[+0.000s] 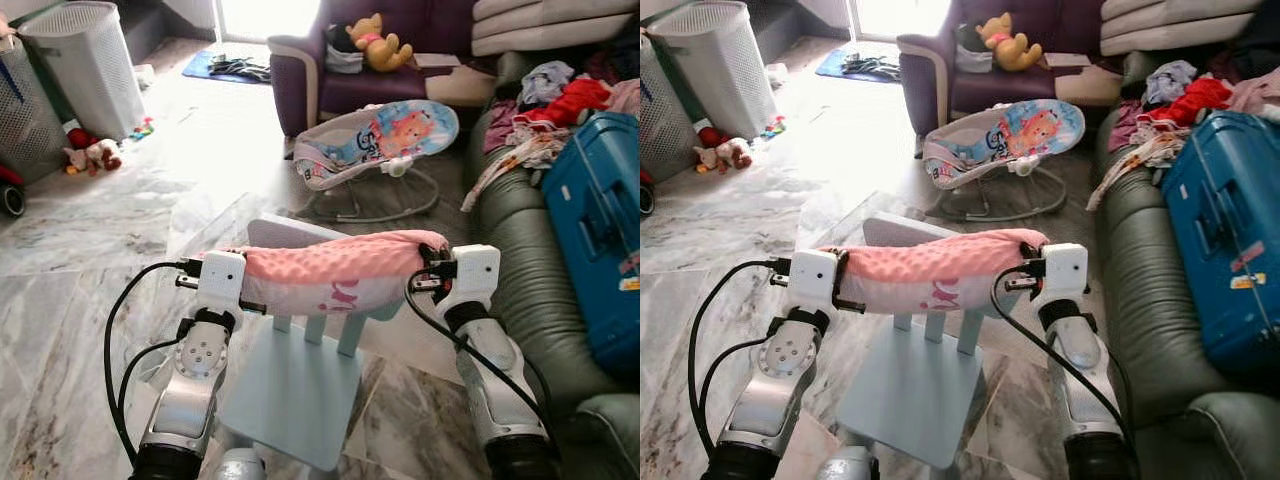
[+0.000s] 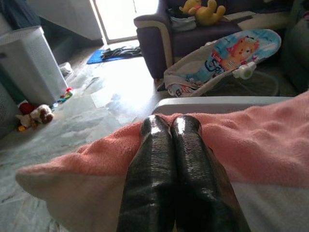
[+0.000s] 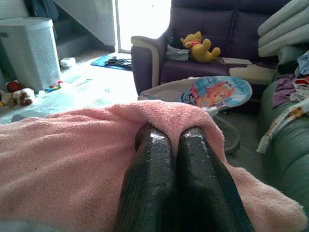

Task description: Move the pillow to the sofa

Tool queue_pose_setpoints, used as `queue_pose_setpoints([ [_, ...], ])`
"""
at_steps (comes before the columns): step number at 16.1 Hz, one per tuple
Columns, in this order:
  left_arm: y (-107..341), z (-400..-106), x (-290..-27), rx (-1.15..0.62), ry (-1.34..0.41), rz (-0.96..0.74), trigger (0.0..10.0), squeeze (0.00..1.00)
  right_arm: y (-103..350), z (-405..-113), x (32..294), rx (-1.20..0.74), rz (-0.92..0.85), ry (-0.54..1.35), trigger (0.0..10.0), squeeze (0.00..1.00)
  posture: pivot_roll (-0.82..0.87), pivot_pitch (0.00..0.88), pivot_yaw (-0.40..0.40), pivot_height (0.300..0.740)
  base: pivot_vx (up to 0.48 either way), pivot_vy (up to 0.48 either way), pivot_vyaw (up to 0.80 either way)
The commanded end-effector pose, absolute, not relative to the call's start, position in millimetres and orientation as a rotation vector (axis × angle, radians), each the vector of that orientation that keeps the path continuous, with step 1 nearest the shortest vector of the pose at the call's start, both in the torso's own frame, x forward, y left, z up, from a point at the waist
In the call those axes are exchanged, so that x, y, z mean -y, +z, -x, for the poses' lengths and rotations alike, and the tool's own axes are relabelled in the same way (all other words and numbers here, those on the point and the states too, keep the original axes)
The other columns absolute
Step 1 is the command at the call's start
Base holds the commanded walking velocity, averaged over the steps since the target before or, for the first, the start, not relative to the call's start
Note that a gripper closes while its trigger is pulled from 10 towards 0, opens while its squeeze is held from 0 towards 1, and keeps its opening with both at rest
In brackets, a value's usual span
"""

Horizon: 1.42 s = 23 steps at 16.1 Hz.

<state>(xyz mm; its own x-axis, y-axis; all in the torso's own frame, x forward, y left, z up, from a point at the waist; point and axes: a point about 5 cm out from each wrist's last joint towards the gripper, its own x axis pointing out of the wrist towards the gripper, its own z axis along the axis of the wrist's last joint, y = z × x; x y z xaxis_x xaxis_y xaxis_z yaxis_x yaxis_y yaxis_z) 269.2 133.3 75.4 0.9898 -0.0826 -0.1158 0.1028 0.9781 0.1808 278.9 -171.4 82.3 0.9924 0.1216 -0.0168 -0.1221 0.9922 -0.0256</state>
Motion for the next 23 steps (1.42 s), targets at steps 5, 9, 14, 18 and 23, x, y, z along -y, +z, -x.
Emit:
queue_pose_setpoints([
  [5,75.5,-261.7,-127.1,-0.111,-0.136,-0.169,10.0,0.0,74.6,-272.9,176.0,-0.05,0.018,0.093,10.0,0.0,-0.01,0.0,0.004,0.74,-0.292,0.0,0.0],
  [9,73.7,-260.4,-128.7,-0.135,-0.136,-0.151,10.0,0.0,71.5,-270.1,176.7,-0.065,0.018,0.089,10.0,0.0,-0.01,0.0,0.007,0.74,-0.347,0.0,0.0],
  [14,72.2,-257.9,-130.7,-0.153,-0.13,-0.136,10.0,0.0,70.6,-268.6,176.3,-0.072,0.019,0.091,10.0,0.0,0.0,0.0,0.004,0.74,-0.342,0.0,-0.56],
  [18,72.1,-256.5,-130.4,-0.156,-0.135,-0.138,10.0,0.0,70.0,-267.6,176.2,-0.076,0.018,0.094,10.0,0.0,0.0,0.0,0.004,0.74,-0.31,0.0,-0.47],
  [23,71.5,-255.3,-130.5,-0.167,-0.141,-0.14,10.0,0.0,68.8,-267.4,177.6,-0.085,0.018,0.089,10.0,0.0,0.0,0.0,0.005,0.74,-0.315,0.152,-0.51],
])
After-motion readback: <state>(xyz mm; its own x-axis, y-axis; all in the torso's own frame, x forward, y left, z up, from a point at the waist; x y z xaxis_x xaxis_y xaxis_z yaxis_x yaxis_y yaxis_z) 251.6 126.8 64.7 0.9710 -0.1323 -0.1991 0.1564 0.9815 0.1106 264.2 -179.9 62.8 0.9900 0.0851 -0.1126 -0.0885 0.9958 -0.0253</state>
